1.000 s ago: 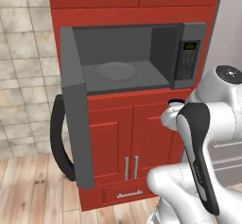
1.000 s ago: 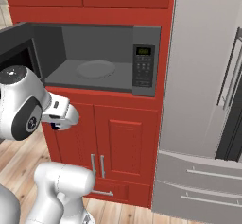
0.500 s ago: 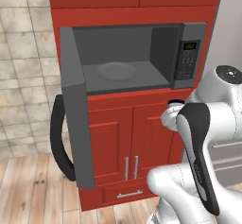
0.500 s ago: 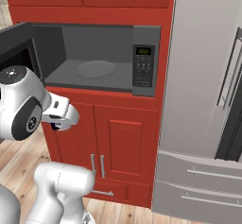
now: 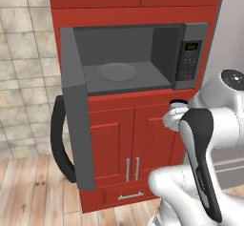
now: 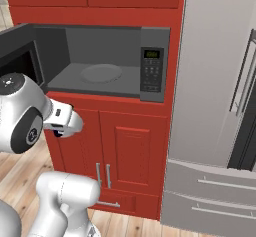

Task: Pick the mug from the counter and place it inside the microwave. Then close the microwave.

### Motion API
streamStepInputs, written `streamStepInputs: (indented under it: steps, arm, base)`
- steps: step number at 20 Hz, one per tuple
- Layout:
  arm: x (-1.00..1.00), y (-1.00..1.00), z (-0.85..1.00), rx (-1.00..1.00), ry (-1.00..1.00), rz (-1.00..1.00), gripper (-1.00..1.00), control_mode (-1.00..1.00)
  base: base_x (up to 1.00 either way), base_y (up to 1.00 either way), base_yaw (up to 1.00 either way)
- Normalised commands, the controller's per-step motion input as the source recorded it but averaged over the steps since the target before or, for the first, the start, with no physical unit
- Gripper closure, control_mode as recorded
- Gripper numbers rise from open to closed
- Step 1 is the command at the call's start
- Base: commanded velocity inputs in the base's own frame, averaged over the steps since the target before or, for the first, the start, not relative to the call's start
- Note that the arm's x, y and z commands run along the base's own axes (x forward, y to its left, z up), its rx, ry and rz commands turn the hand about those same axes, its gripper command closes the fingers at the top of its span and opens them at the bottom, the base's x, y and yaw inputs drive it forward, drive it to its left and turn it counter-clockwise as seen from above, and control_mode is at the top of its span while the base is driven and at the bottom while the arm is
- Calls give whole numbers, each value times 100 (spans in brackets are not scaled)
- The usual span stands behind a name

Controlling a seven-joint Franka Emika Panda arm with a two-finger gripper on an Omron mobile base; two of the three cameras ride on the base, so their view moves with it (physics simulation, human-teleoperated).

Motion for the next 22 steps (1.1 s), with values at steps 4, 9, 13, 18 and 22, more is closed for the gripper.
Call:
streamStepInputs:
  steps: [4, 9, 13, 18, 22]
  arm:
    - [0, 1, 2, 0, -5, 4, 100, -100]
    - [0, 8, 12, -3, -6, 4, 100, -100]
    - [0, 6, 52, 0, -5, 1, 100, -100]
    - [0, 18, 46, 0, -13, 1, 100, -100]
    - [0, 12, 18, 0, -10, 2, 100, -100]
  base:
    - [0, 0, 0]
    - [0, 0, 0]
    - [0, 0, 0]
    - [0, 0, 0]
    - [0, 0, 0]
